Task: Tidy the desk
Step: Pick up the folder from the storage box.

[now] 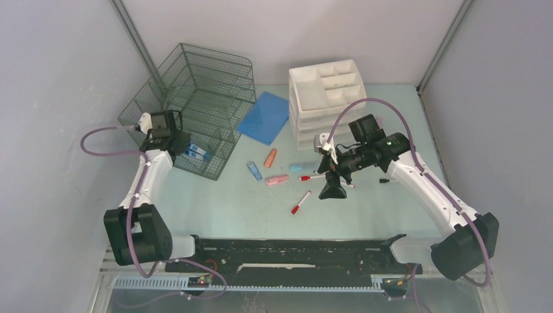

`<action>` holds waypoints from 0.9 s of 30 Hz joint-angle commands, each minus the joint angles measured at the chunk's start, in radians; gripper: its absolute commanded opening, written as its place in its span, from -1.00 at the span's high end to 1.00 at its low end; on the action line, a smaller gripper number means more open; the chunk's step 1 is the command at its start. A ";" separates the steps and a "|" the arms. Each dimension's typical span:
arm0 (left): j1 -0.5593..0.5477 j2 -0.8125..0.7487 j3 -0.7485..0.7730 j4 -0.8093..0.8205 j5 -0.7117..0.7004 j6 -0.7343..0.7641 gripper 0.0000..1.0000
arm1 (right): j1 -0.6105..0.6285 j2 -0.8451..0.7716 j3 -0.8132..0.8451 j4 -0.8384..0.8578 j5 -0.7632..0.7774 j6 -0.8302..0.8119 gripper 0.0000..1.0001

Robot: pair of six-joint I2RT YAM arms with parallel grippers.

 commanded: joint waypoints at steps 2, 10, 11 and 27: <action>0.011 -0.069 0.033 0.011 0.001 0.018 0.97 | 0.004 -0.030 -0.003 -0.010 0.000 -0.021 -0.99; -0.012 -0.259 0.070 -0.023 -0.020 0.046 1.00 | 0.014 -0.027 -0.003 -0.011 0.003 -0.024 -0.99; -0.018 -0.272 0.085 -0.030 -0.015 0.050 1.00 | 0.016 -0.026 -0.001 -0.011 0.004 -0.024 -0.99; -0.179 -0.280 0.338 -0.085 -0.041 0.114 1.00 | 0.024 -0.028 -0.002 -0.013 0.009 -0.026 -0.99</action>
